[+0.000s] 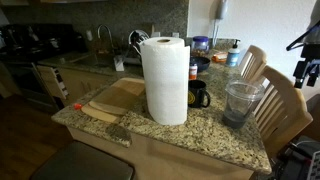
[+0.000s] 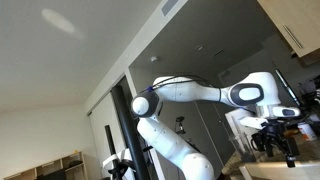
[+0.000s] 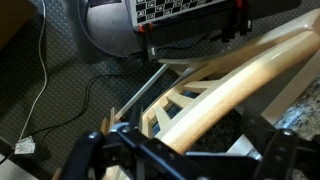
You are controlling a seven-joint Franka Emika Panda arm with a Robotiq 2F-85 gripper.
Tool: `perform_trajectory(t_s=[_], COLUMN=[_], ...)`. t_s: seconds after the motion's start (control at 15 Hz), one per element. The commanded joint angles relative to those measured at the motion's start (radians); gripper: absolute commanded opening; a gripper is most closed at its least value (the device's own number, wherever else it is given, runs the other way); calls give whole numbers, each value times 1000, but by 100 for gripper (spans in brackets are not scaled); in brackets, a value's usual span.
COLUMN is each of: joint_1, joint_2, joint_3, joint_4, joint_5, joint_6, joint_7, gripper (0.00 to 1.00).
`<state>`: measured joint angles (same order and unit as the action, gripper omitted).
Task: Put the white bottle in the bowl then put the jar in the bowl
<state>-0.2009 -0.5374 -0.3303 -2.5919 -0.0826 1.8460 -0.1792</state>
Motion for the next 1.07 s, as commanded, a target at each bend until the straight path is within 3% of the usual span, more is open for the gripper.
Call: perform_trajectory(t_s=[0.0,0.67,0.73,1.0], joint_1=[-21,-21,13,96], joint_2=[4,4,-38,7], joint_3=[19,19,91,198], joint_4=[2,2,65,208], joint_5=[10,10,53,114], joint_6=[-2,-2,-89,78], joint_7=[-9,-9,83,124], gripper=[100,100,100,100])
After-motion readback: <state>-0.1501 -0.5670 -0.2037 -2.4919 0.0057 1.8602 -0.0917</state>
